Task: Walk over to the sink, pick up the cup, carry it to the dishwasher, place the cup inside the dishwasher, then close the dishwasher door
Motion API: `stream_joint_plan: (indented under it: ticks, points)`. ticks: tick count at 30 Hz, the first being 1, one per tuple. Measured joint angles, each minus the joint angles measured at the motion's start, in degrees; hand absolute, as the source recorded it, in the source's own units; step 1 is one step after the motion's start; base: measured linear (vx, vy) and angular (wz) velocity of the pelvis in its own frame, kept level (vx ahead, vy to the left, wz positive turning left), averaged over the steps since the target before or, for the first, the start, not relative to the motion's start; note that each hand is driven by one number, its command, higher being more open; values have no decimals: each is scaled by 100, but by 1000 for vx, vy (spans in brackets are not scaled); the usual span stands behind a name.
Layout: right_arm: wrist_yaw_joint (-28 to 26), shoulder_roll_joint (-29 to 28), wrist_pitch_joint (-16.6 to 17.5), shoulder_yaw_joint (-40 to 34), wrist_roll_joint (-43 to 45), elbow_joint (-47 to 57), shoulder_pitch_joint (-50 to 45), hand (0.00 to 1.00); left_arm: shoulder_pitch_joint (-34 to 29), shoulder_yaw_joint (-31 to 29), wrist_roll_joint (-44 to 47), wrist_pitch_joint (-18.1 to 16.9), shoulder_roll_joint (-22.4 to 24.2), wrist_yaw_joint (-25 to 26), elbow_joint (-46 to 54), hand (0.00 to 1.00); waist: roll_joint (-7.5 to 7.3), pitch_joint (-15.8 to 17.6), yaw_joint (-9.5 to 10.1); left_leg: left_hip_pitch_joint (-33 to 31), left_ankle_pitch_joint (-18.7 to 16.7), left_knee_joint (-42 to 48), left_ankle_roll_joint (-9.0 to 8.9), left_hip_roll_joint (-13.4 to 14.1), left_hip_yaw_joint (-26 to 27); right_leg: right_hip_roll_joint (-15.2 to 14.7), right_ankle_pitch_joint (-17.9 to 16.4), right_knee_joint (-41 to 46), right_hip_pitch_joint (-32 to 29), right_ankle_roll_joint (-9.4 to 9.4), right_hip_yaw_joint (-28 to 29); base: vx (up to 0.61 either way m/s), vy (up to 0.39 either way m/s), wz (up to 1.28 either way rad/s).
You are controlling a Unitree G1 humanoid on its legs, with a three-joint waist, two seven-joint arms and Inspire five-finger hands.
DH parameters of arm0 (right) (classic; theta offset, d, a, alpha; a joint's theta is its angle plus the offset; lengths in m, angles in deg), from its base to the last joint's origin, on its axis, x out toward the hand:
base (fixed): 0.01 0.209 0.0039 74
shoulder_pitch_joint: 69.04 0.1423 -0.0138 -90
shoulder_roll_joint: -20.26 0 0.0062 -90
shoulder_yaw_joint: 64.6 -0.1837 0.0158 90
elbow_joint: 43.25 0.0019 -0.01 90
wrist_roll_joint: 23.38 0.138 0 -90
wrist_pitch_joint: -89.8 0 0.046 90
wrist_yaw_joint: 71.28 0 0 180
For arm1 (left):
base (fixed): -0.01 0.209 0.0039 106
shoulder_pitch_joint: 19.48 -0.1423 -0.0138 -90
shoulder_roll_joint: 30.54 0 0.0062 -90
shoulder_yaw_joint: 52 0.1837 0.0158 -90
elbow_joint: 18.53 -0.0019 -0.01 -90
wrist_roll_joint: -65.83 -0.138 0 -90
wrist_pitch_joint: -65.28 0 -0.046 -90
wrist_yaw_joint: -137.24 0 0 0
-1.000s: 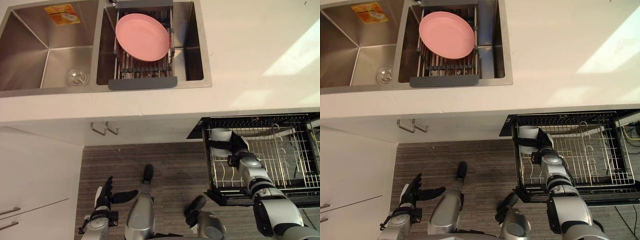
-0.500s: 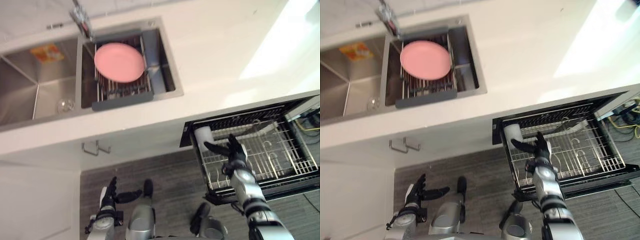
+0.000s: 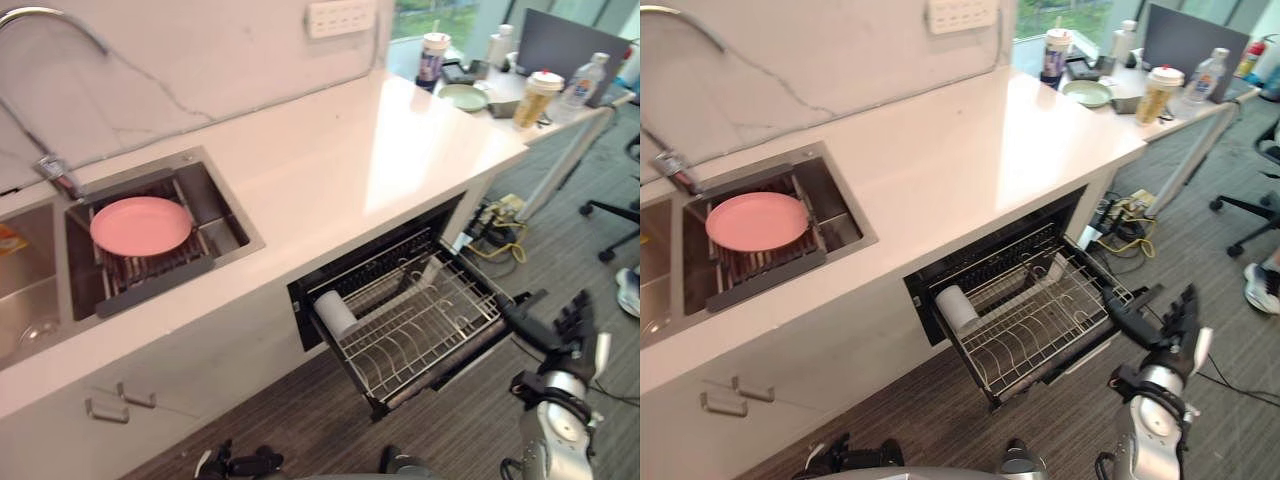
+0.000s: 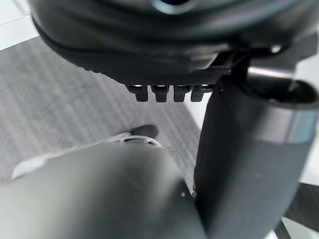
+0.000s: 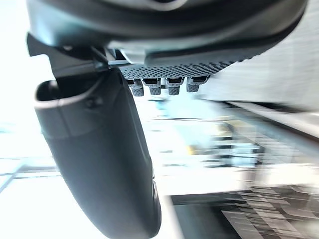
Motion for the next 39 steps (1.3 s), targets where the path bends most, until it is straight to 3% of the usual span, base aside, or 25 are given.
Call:
stream_joint_plan:
  ticks: [2, 7, 12, 15, 16, 19, 26, 28, 30, 32, 35, 37, 39]
  points:
    - [-770, 354, 417, -86, 843, 730, 221, 100, 12, -62, 51, 110, 3, -74, -128, 100, -35, -102, -14, 27, -51, 20, 71, 1, 169, -26, 3, 1, 18, 9, -11, 0, 0, 0]
    - [-1780, 909, 866, -43, 2146, 1178, 840, 100, 53, -92, 333, 253, -6, -116, -272, 100, -30, -230, -60, -57, -71, 109, 186, 42, 996, -216, -24, -62, 168, 188, -416, 9, 21, 43]
    - [-1957, 718, 728, 577, 2890, 941, 877, 100, 86, -90, 400, 217, 7, -154, -291, 100, -8, -258, -17, -233, 185, -50, 405, -305, 906, -591, -32, -10, 312, 399, -995, 61, 75, 65]
    - [-2044, 446, 410, 1342, 3013, 436, 877, 100, 148, -18, 446, 213, 7, -159, -289, 100, -50, -262, 163, -249, 171, -59, 445, -478, 876, -765, -20, 24, 317, 465, -1024, 91, 68, 11]
    - [-2104, 343, -67, 1811, 3023, -417, 756, 100, 158, 5, 1021, 343, -322, -135, -497, 100, -585, -531, 278, -312, 254, -67, 350, -348, 647, -649, -221, 176, 290, 407, -658, 35, 19, 2]
    - [-2104, 343, -67, 1811, 3023, -417, 756, 100, 158, 5, 1021, 343, -321, -135, -497, 100, -584, -531, 278, -313, 253, -67, 349, -348, 647, -649, -221, 176, 290, 407, -658, 0, 0, 0]
    - [-1927, 286, -33, 2249, 3023, -531, 735, 100, 166, 26, 624, 168, -280, -16, -478, 100, -525, -476, 277, -286, 259, -59, 347, -192, 810, -490, -253, 193, 158, 328, -342, -7, -14, -15]
    - [-1741, 207, -33, 2485, 3022, -575, 675, 100, 183, 39, 374, 161, -232, 83, -430, 100, -462, -412, 303, -222, 235, 19, 311, -88, 925, -433, -358, 347, 78, 265, -175, -8, -46, -30]
    - [-1467, 154, -30, 2701, 2979, -580, 636, 100, 229, 143, 322, 161, -251, 171, -298, 100, -386, -249, 300, -446, -56, 653, 298, 86, 888, -445, -709, 853, -118, 241, 47, -48, -66, -10]
    - [-1035, 172, -12, 2822, 2916, -605, 694, 100, 260, 296, 0, 178, -266, 200, 11, 100, -270, -160, 311, -821, -202, 1194, 319, 105, 500, -574, -1097, 1524, -425, 268, 76, -71, -59, 27]
    - [-379, 257, 106, 2930, 2860, -1051, 1052, 100, 503, 469, -611, 281, -72, 383, 82, 100, -69, -25, 404, -893, -92, 1014, 192, -104, -173, -769, -1349, 1965, -551, 285, -160, -56, -20, 54]
    - [-165, 218, 248, 3132, 2784, -1238, 1139, 100, 555, 455, -785, 357, 69, 473, 82, 100, 74, 20, 419, -899, 74, 581, 342, -243, -200, -923, -1367, 2042, -576, 232, -361, -13, 34, 48]
    - [-157, 137, 332, 3135, 2760, -1136, 1098, 100, 580, 347, -787, 417, 91, 468, 74, 100, 66, 30, 309, -974, 29, 628, 559, -252, 103, -1106, -1370, 2142, -486, 307, -612, 67, 36, 68]
